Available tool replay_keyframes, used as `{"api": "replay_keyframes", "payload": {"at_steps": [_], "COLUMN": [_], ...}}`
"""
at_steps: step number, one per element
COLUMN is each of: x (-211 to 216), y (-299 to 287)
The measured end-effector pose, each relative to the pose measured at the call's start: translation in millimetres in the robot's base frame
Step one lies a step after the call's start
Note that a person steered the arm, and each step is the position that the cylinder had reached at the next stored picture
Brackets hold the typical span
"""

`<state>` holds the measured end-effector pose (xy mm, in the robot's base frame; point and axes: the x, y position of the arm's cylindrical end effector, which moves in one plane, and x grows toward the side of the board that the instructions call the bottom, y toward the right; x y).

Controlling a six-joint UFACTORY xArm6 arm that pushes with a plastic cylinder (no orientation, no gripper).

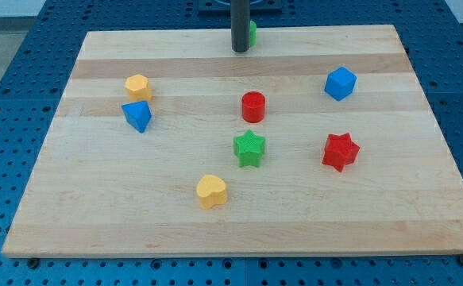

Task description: Place the arm to the left of the green star

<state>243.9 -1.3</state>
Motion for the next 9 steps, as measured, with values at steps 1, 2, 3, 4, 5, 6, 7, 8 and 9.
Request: {"api": "replay_keyframes", "payload": {"at_steps": [1, 2, 3, 4, 5, 6, 7, 8, 9], "x": [7, 27, 42, 43, 43, 50, 69, 79, 106], "y": [0, -2, -20, -30, -31, -55, -88, -86, -74]}}
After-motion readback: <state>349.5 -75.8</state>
